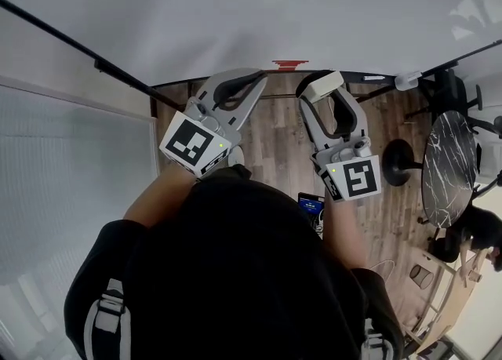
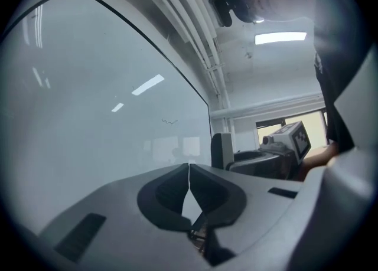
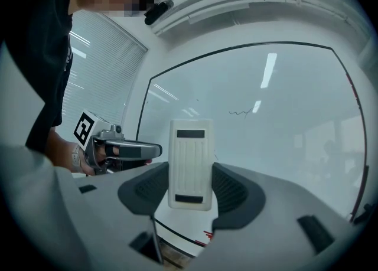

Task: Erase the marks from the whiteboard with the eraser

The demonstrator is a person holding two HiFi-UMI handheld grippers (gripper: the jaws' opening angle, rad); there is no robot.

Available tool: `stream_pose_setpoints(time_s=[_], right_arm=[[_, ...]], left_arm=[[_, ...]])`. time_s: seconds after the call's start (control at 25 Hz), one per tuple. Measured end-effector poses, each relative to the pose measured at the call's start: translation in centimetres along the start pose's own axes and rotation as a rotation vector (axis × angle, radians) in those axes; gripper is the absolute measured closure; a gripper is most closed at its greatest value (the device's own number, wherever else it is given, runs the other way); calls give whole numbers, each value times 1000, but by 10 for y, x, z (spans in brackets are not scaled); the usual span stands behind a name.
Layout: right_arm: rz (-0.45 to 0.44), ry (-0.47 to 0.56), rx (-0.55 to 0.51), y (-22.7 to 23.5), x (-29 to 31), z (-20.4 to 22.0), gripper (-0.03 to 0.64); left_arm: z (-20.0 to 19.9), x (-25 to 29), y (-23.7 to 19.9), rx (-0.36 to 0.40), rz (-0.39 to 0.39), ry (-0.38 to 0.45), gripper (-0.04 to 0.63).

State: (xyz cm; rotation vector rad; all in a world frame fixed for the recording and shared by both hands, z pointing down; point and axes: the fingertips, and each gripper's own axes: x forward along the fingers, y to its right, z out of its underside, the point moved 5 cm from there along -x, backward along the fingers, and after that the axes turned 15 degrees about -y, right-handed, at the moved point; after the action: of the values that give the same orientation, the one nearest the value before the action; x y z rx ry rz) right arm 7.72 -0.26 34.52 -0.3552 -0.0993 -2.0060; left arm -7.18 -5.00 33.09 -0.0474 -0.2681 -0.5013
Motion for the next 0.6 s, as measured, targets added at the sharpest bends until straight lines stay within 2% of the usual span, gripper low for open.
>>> stream_pose_setpoints(time_s=[0.12, 0.28, 0.6], right_arm=[[17, -10, 12, 5, 20, -6, 388], [56, -23, 28, 9, 45, -16, 388], [161, -29, -12, 24, 70, -41, 390]], left_arm=[[-3, 9, -19, 24, 23, -12, 589], [-2, 17, -48, 5, 65, 1, 589], [-16, 30, -78, 14, 127, 23, 589]])
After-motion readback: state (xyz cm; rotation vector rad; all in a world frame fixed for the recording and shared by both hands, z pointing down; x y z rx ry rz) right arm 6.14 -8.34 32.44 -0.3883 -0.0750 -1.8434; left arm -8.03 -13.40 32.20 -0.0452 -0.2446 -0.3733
